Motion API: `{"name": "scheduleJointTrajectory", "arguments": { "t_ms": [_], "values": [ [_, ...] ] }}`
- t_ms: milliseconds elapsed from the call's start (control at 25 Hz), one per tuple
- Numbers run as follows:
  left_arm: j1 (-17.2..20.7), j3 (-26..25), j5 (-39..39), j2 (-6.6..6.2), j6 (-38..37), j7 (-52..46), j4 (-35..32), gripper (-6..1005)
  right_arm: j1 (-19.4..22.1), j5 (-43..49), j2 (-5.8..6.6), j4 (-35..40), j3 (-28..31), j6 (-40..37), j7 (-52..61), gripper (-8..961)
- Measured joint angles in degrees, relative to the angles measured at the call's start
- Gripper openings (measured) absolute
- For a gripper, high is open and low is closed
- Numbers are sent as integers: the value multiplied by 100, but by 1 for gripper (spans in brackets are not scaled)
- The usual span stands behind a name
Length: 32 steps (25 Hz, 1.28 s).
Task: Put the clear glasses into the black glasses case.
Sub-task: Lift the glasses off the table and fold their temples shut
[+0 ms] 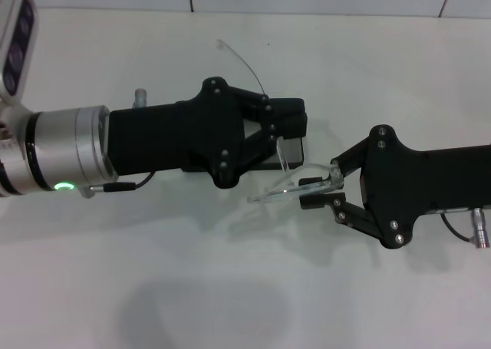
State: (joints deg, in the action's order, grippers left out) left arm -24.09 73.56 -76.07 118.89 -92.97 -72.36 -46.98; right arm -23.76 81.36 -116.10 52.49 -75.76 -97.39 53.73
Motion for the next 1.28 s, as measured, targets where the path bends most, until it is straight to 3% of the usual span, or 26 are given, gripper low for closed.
{"name": "scheduleJointTrajectory", "arguments": {
  "t_ms": [360,720,840,1000,1280],
  "values": [
    [41,-87,-170,15,-20,-7,-4,61,0,-61,0,7,-7,-35,-37,53],
    [235,-1794,76,59,14,317,435,60,239,-815,17,-35,21,-555,-268,53],
    [237,-2010,236,61,29,318,673,60,353,-1298,20,-113,35,-990,-402,53],
    [164,-1863,251,70,7,317,774,60,276,-1540,17,-221,-40,-1469,-474,54],
    [76,-885,662,81,-126,321,686,60,-73,-1512,20,-726,-318,-1316,-419,54]
  ]
}}
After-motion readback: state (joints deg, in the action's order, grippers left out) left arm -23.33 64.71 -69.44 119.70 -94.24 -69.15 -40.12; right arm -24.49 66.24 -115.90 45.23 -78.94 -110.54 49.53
